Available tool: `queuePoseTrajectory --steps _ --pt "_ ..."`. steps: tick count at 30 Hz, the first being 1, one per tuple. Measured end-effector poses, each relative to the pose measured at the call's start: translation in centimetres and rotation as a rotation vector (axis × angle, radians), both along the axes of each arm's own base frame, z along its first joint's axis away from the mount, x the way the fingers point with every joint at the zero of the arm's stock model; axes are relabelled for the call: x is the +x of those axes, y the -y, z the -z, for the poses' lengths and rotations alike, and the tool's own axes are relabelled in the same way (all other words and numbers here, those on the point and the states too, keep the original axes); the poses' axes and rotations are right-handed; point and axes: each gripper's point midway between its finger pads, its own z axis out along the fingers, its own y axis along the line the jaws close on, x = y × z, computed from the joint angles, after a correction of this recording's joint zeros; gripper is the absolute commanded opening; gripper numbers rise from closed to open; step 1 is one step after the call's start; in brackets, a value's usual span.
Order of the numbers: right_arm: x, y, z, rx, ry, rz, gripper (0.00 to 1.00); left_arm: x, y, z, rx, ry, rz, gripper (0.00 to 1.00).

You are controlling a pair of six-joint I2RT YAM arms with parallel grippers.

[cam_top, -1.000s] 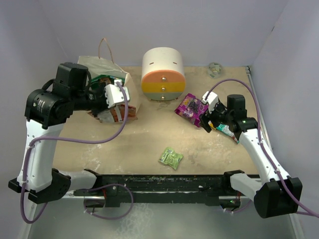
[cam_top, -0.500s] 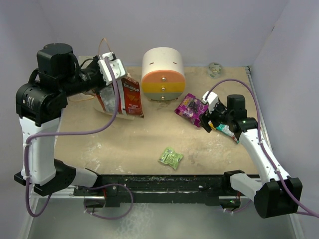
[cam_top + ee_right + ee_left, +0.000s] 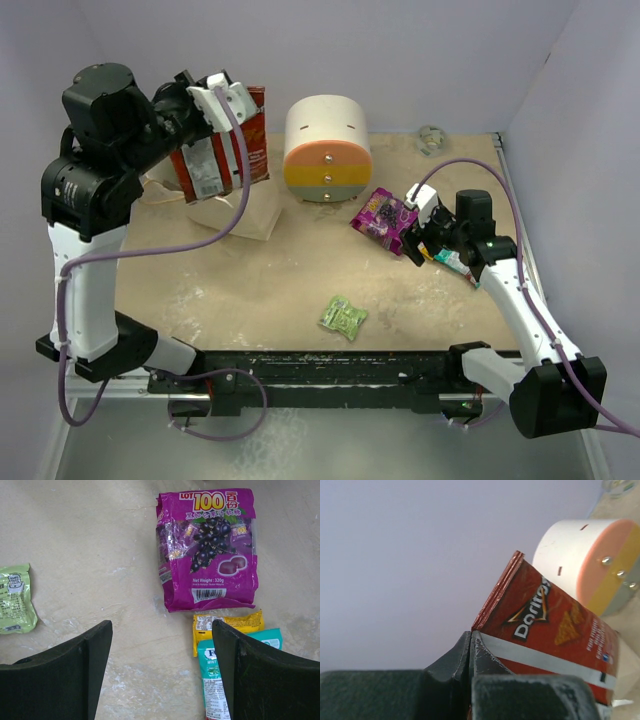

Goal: Place the snacks into the paper bag
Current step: Place the snack in the paper bag.

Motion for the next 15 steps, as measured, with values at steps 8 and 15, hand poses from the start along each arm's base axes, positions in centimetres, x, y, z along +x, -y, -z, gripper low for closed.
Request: queuePoseTrajectory --steps 8,15 --pt "0.0 0.0 0.0 -0.002 0.0 -0.001 0.83 2.3 -1.3 -1.3 0.127 0.13 -0.088 0.0" --pt "0.0 0.0 0.0 -0.003 0.002 -0.002 0.83 4.6 -2.3 -0.1 0.315 0.181 -0.143 0.0"
